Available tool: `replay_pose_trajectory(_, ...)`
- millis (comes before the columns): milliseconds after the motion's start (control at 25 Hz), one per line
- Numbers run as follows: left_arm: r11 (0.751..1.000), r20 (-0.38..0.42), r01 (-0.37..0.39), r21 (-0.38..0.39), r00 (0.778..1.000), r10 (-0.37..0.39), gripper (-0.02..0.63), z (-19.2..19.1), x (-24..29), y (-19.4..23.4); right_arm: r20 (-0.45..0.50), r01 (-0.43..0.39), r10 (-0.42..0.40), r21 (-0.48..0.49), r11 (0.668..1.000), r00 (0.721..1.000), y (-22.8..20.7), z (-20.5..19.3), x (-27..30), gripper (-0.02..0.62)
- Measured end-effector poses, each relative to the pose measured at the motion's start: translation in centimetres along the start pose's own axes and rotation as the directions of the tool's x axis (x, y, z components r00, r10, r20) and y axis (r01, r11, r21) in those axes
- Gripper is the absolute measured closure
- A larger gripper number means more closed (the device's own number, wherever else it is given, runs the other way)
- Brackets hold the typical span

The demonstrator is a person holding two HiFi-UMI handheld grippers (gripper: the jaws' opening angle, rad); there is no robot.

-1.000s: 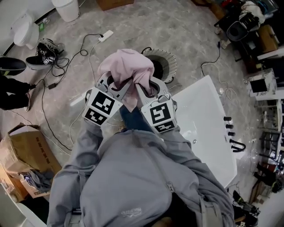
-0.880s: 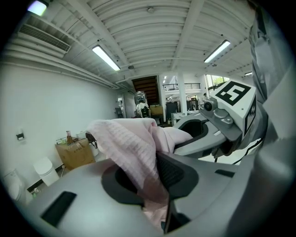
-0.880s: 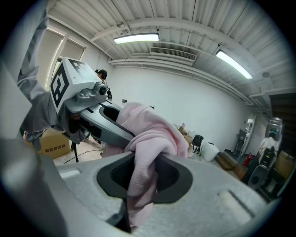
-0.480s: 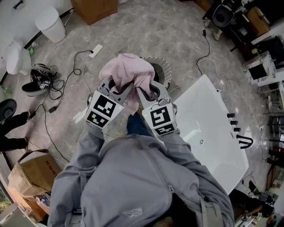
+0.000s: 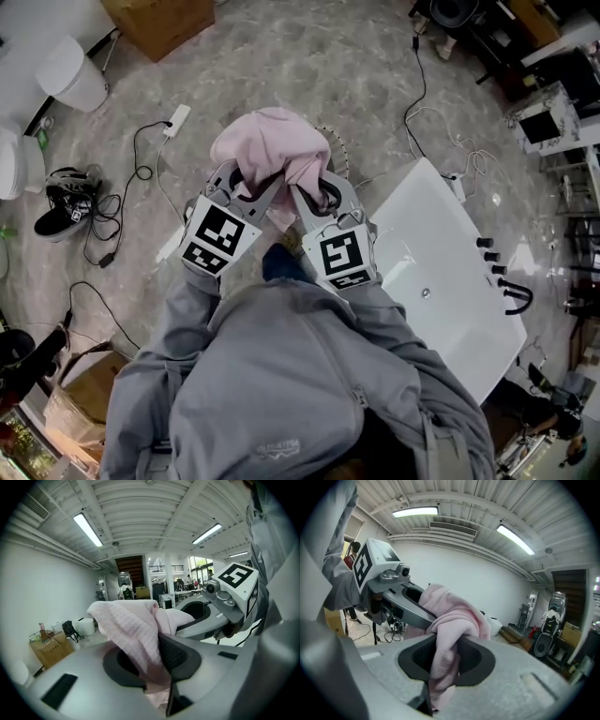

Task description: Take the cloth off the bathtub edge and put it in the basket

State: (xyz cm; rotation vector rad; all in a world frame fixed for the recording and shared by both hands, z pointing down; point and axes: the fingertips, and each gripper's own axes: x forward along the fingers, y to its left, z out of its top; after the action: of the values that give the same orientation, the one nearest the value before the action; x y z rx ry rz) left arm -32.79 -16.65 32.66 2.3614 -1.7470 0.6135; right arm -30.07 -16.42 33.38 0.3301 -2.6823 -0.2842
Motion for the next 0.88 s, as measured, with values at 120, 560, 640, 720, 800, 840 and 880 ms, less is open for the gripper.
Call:
replay_pose_trajectory(120,1.000,0.005,0.028,0.009,1.000,-0.028,0.522,1.0,3.1,1.6,-0.016,0.030,-0.030,0.003,1.000,0.999,-3.3,-0.5,1.4,0.512)
replay_pose_trajectory(560,0.990,0.027,0.133,0.055,0.991,-0.134,0.522,3.5,11.0,4.8,-0.045,0.124,-0.122,0.034,0.992,0.992,-11.1,-2.0,4.4,0.512)
replay_pose_trajectory(640,0.986,0.030,0.156,0.063,0.987,-0.158,0.522,3.8,11.9,4.9,-0.059,0.144,-0.142,0.043,0.989,0.988,-12.0,-2.4,4.5,0.512)
replay_pose_trajectory(720,0.981,0.030,0.182,0.068,0.982,-0.184,0.522,4.1,12.7,4.7,-0.065,0.167,-0.164,0.055,0.984,0.984,-12.7,-2.6,4.3,0.512)
replay_pose_trajectory(800,0.975,0.030,0.209,0.074,0.977,-0.212,0.522,4.4,13.5,4.6,-0.069,0.191,-0.186,0.069,0.979,0.980,-13.4,-2.8,4.2,0.512)
replay_pose_trajectory(840,0.971,0.029,0.224,0.078,0.973,-0.227,0.522,4.4,13.8,4.6,-0.076,0.203,-0.198,0.075,0.976,0.977,-13.7,-3.0,4.3,0.512)
replay_pose_trajectory(880,0.967,0.027,0.241,0.082,0.970,-0.244,0.522,4.4,14.2,4.6,-0.083,0.216,-0.210,0.080,0.973,0.974,-13.9,-3.1,4.3,0.512)
